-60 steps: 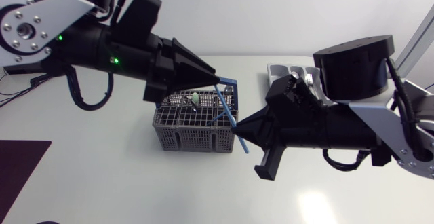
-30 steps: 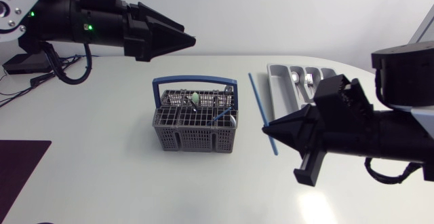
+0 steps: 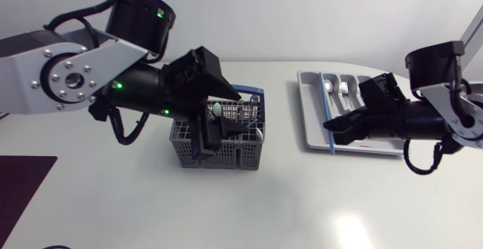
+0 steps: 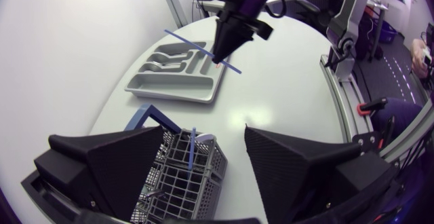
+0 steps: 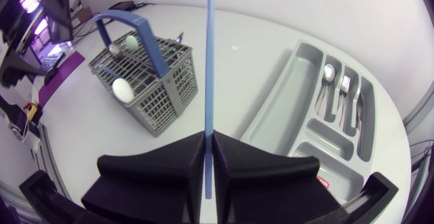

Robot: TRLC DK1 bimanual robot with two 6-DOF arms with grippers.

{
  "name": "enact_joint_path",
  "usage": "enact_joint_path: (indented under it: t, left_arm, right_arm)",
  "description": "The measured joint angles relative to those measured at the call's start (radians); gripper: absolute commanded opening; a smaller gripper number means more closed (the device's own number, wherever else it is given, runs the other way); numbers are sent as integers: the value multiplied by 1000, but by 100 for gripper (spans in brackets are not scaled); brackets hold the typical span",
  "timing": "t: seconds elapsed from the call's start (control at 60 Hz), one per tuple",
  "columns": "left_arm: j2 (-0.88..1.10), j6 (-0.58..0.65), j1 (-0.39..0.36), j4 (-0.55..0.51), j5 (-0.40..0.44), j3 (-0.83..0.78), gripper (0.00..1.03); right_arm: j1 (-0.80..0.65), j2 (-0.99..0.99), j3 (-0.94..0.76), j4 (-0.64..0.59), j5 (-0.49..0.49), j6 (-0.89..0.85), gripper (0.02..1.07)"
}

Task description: Unload the cutlery basket into the drawer organizer.

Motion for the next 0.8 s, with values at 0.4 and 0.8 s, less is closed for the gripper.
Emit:
enact_joint_path:
  t: [0.4, 0.8]
  left_arm:
    - [99, 171, -95, -8, -196, 0, 94]
    - [196, 237, -103, -8, -278, 35, 91]
  right_arm:
    - [-28, 430, 310, 27, 161, 205, 8]
    - [-20, 748, 583, -80, 335, 332, 8]
